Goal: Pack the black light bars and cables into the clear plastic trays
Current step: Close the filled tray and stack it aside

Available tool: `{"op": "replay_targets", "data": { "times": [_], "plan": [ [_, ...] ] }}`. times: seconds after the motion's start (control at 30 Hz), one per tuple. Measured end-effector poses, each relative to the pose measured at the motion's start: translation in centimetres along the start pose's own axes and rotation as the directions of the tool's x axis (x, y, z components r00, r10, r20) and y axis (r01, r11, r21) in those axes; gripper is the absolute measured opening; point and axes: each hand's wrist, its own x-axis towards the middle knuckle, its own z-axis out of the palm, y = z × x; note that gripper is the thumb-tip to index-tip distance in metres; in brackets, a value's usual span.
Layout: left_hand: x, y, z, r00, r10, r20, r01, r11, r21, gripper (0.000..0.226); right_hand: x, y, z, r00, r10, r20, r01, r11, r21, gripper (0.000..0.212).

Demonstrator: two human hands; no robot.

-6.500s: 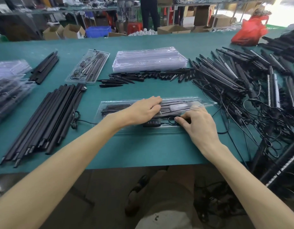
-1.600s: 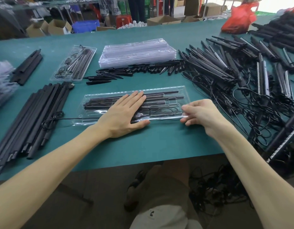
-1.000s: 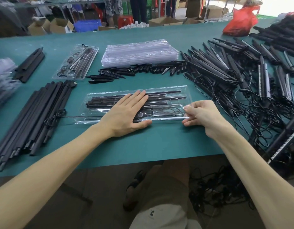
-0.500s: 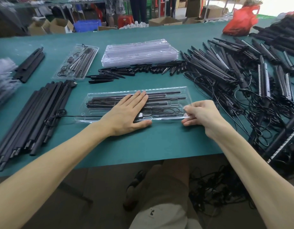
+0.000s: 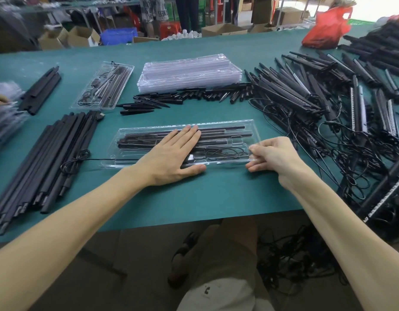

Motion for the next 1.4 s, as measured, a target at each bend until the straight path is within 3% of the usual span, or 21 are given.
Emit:
{"op": "replay_targets", "data": {
  "times": [1.3,1.4],
  "plan": [
    [-0.15,0.25,-0.24,1.000,-0.019,-0.013,0.019,0.999,-0.031,0.095,0.42,0.06,-0.07,1.000,-0.015,-0.020,0.013,0.995,-0.094,0.013],
    [-0.53,0.51,-0.72,0.996,-0.008,-0.092,0.003,0.998,-0.057,0.094,0.38,0.15,0.14,0.999,-0.021,-0.039,0.018,0.995,-0.097,0.012]
  ]
}}
